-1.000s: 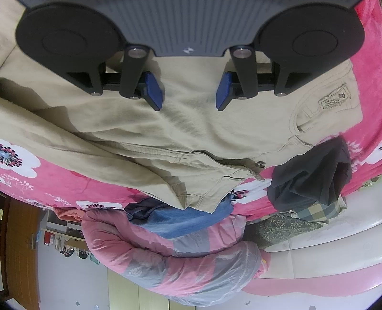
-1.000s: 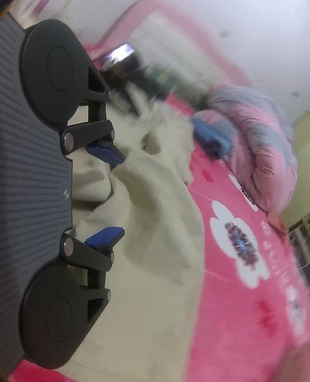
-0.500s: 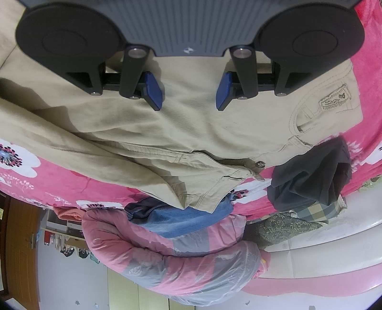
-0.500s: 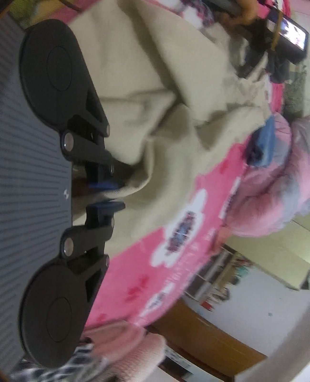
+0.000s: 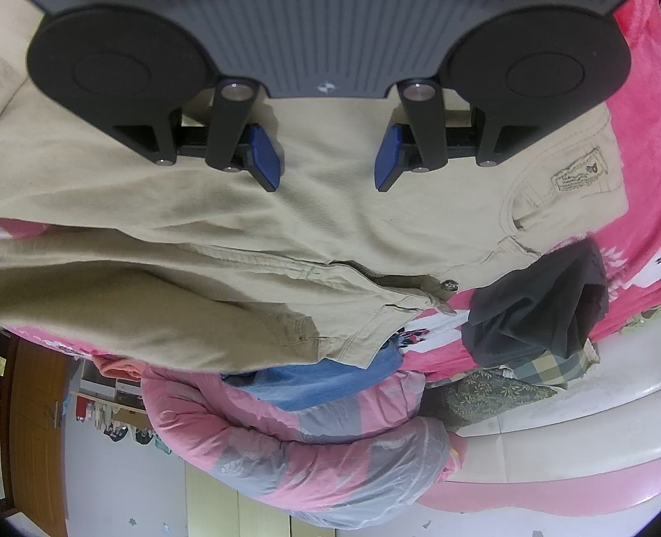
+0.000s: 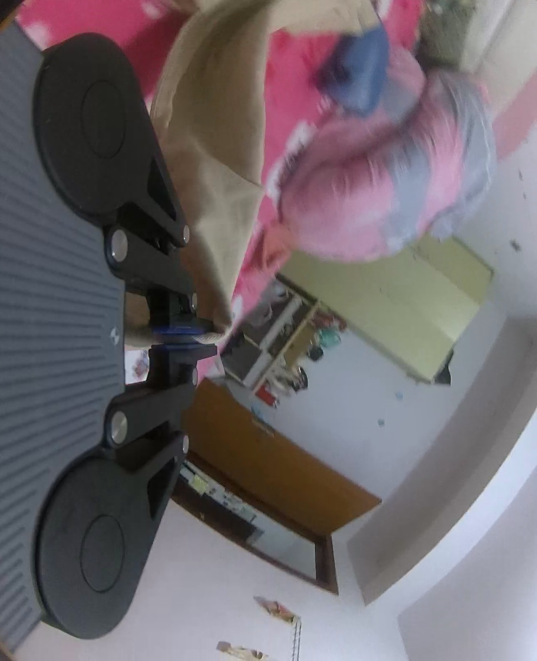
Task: Fold clothes
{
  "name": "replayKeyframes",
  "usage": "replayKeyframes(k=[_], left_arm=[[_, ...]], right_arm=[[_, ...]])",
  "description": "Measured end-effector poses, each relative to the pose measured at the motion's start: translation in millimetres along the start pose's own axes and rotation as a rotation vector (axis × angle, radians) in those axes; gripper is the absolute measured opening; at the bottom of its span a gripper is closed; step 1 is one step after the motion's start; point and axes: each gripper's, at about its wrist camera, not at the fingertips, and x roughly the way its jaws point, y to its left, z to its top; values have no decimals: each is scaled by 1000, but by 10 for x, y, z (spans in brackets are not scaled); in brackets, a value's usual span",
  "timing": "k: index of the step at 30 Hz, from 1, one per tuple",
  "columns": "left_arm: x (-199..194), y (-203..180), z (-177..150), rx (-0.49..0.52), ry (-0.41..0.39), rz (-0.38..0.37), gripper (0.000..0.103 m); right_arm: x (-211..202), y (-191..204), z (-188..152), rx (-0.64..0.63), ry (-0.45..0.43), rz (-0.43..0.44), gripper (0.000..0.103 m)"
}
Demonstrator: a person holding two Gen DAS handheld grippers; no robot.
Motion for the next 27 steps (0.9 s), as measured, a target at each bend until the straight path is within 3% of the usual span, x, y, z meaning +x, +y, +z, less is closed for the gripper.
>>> replayKeyframes(k=[4,10,12,14,15,17,20,22,25,27], left_arm=[[-5,10,-3,-5,-1,-3,52],[-5,14,-5,-8,-1,-7,53],[-8,14,-5,-10,-1,-8,53],[-13,15,-7,-10,-1,-9,53],[-13,16,-7,-10,-1,-8,53],[-14,19,-8,-9,-1,-7,53],[-12,21,-8,-9,0,-8,53],[-15,12,-8,-8,1,-7,53],[-20,-16,0,3,6,2,54],[-25,-27,22,6,17,9,55]], right_arm=[[512,24,-99,-33,57,-40,3],[1060,463,-969,4,391,138,6],[1182,557,-1231,40,494,191,12],[1091,464,-1373,146,552,217,27],[989,362,-1384,204,547,220,31],[699,110,-1358,334,508,232,51],[172,-173,-1272,493,427,308,57],[-151,-143,-1182,521,360,439,61],[-624,89,-1101,512,271,674,75],[-811,355,-1079,497,258,807,81]])
